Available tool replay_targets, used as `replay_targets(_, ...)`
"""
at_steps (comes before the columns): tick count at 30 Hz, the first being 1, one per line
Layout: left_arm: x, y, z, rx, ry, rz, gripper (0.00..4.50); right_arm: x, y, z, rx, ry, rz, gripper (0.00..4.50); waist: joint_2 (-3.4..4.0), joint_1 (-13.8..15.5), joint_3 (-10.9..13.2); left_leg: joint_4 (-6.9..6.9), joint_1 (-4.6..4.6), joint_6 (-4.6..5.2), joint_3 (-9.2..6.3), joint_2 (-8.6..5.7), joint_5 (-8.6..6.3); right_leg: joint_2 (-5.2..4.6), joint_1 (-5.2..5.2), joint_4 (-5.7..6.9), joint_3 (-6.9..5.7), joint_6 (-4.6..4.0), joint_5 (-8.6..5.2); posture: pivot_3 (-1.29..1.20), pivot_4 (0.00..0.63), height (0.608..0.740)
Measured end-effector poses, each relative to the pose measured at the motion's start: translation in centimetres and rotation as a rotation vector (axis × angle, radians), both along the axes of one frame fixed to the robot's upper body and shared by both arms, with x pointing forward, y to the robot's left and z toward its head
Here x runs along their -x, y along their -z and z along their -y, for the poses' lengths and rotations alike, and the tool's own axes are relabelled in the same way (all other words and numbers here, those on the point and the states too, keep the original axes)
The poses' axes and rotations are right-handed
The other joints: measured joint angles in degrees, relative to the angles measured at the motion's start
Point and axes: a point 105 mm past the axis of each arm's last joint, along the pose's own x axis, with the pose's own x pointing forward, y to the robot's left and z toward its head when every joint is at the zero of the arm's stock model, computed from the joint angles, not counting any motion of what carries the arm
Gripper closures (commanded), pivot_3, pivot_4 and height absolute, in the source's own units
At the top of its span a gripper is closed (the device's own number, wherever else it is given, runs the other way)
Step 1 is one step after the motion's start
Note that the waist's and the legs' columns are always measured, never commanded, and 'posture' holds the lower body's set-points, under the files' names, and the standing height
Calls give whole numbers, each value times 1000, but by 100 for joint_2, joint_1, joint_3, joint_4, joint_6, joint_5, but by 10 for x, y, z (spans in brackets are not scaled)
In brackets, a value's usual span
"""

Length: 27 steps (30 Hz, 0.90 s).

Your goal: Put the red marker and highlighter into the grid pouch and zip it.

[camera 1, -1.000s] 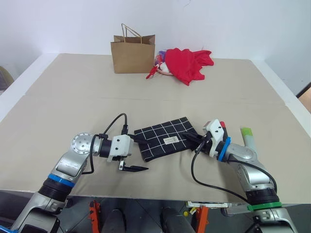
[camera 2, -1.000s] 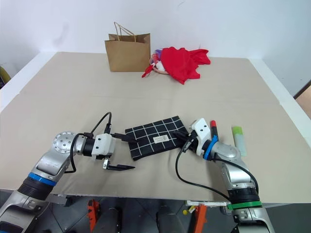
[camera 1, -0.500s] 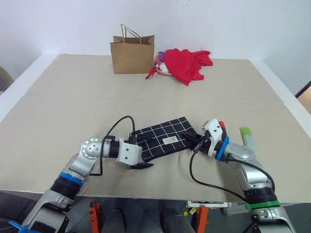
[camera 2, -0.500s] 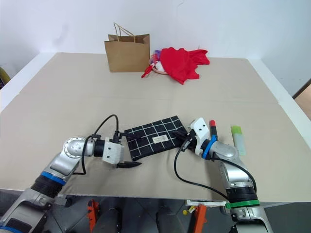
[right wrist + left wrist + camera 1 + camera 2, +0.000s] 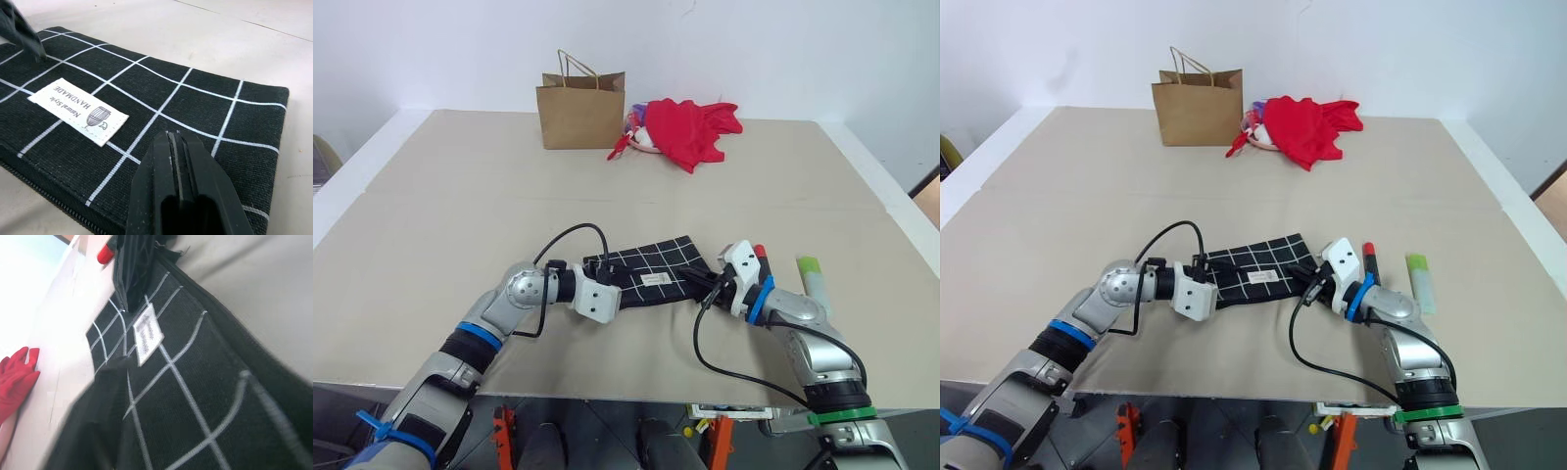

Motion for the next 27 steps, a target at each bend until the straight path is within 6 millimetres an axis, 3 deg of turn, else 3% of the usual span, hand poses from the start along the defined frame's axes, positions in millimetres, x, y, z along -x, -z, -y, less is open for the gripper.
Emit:
replay_targets(3, -3, -6, 3, 4, 4, 22, 4177, 0, 0, 0, 0, 2, -1, 4500, 4, 10, -3, 1, 0, 0, 0, -1, 0, 0, 1, 0, 1, 1, 0, 0, 150, 740)
replay_targets(4, -4, -7, 3, 8, 3, 25, 4313, 0, 0, 1, 1, 2, -2, 4500, 7, 13, -4, 1, 0, 0, -1, -1, 0, 0, 1, 0, 0, 1, 0, 0, 150, 740)
replay_targets(11, -6, -9, 4, 41, -9, -23, 4414, 4, -2, -1, 4, -8, 9, 4500, 19, 19, -10, -2, -2, 0, -2, -3, 0, -1, 0, 0, 1, 3, -3, 0, 150, 740)
replay_targets(12, -7, -9, 4, 50, -13, -41, 4500, 5, -4, -3, -4, -9, 19, 3856, 21, 19, -9, -2, -5, 0, -2, -4, 0, -1, -3, -1, 1, 3, -3, 0, 150, 740)
replay_targets(15, -8, -9, 6, 79, -20, -96, 4500, 5, -18, -6, -42, -13, 62, 2664, 25, 19, -6, -2, -20, 0, -8, -6, 0, -1, -13, -1, -1, 5, -4, 0, 150, 740)
replay_targets(19, -5, -14, 0, 166, 2, -296, 4500, 24, -67, 6, -40, -74, 211, 950, 44, 25, 7, -9, -48, 0, -29, -11, -1, -2, -32, -2, -17, 3, -15, 0, 150, 740)
replay_targets(21, -6, -20, -7, 201, 5, -357, 4500, 36, -77, 12, -18, -106, 247, 249, 43, 26, 6, -17, -46, 1, -41, -11, -2, -2, -29, -2, -31, -6, -24, 0, 150, 740)
replay_targets(22, -6, -23, -11, 220, 11, -391, 4500, 43, -77, 15, -2, -126, 253, 69, 43, 26, 7, -19, -46, 2, -45, -11, -3, -2, -29, -2, -37, -9, -26, 0, 150, 740)
replay_targets(27, -5, -39, -25, 287, 19, -524, 4500, 71, -57, 25, 50, -186, 230, 69, 49, 23, 9, -19, -46, 3, -57, -12, -3, -3, -23, -2, -49, -13, -35, 0, 150, 740)
